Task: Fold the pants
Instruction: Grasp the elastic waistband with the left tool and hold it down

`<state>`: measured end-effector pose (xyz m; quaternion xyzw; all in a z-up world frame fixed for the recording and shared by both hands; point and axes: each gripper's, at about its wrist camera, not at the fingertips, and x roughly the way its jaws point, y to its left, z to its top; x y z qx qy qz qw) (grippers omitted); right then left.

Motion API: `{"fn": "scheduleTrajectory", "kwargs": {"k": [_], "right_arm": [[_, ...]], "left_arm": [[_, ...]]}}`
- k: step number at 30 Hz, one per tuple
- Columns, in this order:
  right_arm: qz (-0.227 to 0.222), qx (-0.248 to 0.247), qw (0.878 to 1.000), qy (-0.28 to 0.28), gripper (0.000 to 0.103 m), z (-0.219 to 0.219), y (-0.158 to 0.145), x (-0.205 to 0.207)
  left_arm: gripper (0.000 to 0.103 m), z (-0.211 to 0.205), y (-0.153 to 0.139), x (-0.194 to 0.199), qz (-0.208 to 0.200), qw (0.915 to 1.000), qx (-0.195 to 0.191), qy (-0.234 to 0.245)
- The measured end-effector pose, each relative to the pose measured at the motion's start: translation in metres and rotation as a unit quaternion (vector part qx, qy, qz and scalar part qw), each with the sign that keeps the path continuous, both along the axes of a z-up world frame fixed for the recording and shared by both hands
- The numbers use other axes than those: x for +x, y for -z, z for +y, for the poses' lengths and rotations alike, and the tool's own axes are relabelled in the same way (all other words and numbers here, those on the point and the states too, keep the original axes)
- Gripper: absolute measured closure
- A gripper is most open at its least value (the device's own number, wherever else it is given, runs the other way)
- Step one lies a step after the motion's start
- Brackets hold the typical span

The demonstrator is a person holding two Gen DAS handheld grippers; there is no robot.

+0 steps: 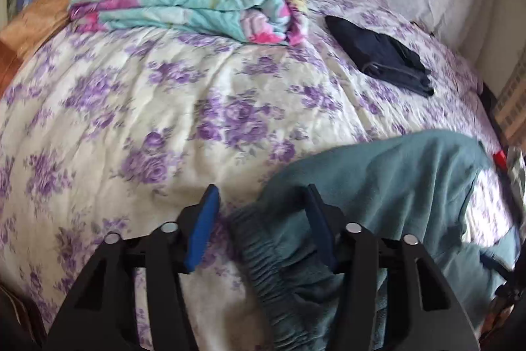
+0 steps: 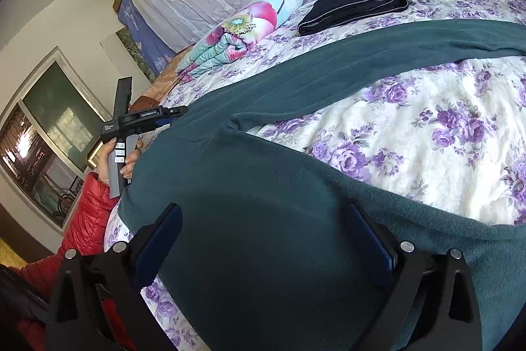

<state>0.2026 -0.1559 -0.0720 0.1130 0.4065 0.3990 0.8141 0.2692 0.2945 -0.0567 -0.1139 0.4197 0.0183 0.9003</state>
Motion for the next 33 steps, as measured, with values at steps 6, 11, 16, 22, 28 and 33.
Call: {"fn": "scheduleTrajectory", "kwargs": {"k": [6, 11, 16, 22, 28, 33], "right_arm": [[0.004, 0.007, 1.000, -0.002, 0.003, -0.002, 0.000, 0.002], [0.005, 0.009, 1.000, -0.002, 0.003, -0.003, 0.000, 0.003], [0.005, 0.009, 1.000, -0.002, 0.003, -0.003, 0.000, 0.003], [0.004, 0.008, 1.000, -0.002, 0.003, -0.004, 0.001, 0.003], [-0.005, -0.022, 1.000, 0.002, 0.003, 0.004, -0.001, 0.001], [0.002, -0.096, 0.995, -0.016, 0.003, 0.019, -0.012, 0.001]], "left_arm": [[0.073, -0.012, -0.003, -0.007, -0.015, 0.9990, 0.043, 0.006], [0.081, -0.014, -0.005, -0.011, -0.026, 0.9984, 0.050, 0.005], [0.083, -0.024, -0.011, -0.020, -0.052, 0.9955, 0.079, 0.005], [0.083, -0.025, -0.019, -0.028, -0.076, 0.9931, 0.089, -0.002], [0.083, -0.025, -0.022, -0.033, -0.085, 0.9924, 0.089, -0.005], [0.083, -0.025, -0.023, -0.034, -0.088, 0.9923, 0.087, -0.005]]}}
